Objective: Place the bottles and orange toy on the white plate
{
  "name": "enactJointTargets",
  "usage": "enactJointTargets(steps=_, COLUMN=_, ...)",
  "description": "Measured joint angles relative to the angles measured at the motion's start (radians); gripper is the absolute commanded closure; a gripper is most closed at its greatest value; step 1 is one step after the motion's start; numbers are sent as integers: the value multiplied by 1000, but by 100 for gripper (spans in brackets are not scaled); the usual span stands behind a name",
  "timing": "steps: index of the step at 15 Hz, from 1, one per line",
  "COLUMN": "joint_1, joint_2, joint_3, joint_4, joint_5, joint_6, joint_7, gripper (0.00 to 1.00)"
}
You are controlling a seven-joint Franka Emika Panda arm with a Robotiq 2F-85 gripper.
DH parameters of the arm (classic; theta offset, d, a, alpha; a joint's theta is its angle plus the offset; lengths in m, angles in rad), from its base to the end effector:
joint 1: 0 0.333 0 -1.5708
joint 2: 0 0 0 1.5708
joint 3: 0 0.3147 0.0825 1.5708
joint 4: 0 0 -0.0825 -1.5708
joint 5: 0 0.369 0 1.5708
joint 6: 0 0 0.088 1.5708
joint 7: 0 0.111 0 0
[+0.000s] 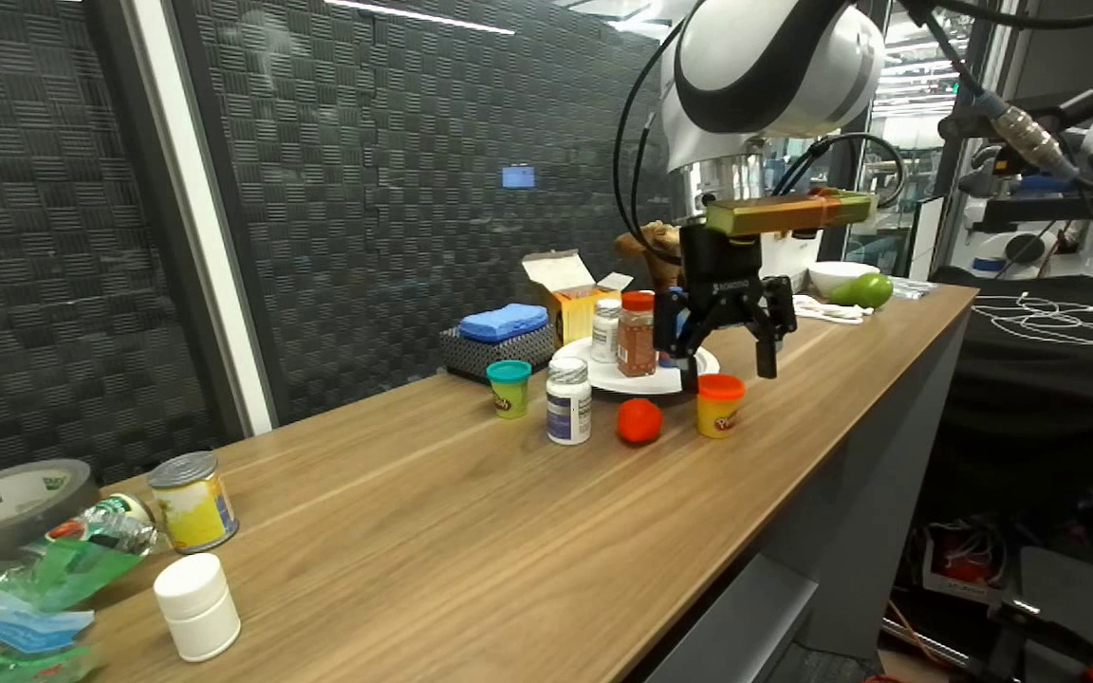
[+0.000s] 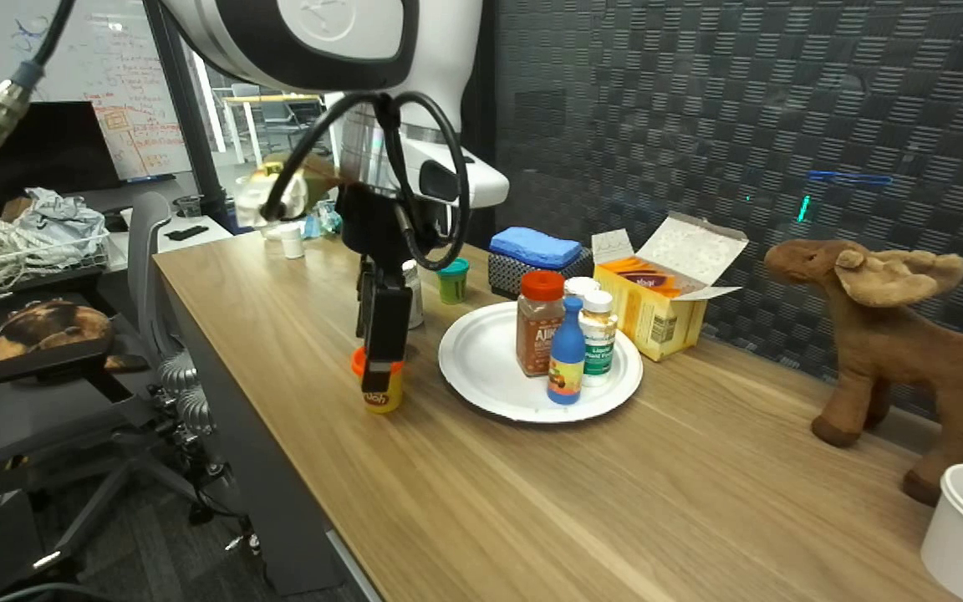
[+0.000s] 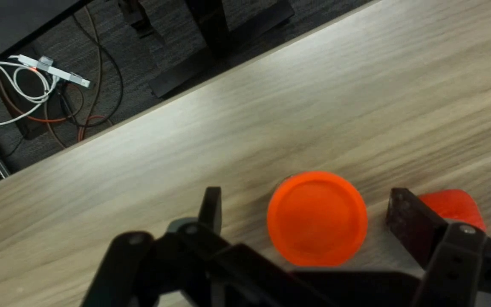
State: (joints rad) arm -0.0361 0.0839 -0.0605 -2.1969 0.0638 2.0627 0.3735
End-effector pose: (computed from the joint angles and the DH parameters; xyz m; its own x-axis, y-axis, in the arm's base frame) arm 0.5022 -0.0449 0.3345 0.8513 -0.4774 -0.2177 -0.4812 -0.8757 0.0388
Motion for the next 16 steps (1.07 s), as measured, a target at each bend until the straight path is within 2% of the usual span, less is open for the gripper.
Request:
enactJointTargets(steps=7, joint_1=5, joint_2=3, joint_3=16, joint_4=-8, joint_5=0, joint_6=14, joint_7=-45, gripper=0)
enactJointTargets(steps=9, joint_1=7, joint_2=7, joint_3=20, joint_4=-8, joint_5=0, joint_6=15, joint_7=-57, gripper=28)
enactJointTargets(steps=11, joint_1=9, joint_2=11, joint_3=22, joint_4=-8, joint_5=0, joint_6=15, joint_7=-68, gripper=44)
enactJointTargets(steps=14, joint_1=9, joint_2=15, joint_3=22, joint_4=-8, joint_5=-1, joint_6=20, joint_7=-76, gripper=67)
enactJointTargets(steps=15, joint_1=9, joint_2=16, joint_3=22, joint_4=-7, joint_5=-1, joint_6=23, joint_7=-78, gripper=72)
enactJointTargets(steps=16, joint_1=9, joint_2=16, joint_3=22, joint_4=-7, joint_5=-2, joint_6=24, joint_7=-78, gripper=73)
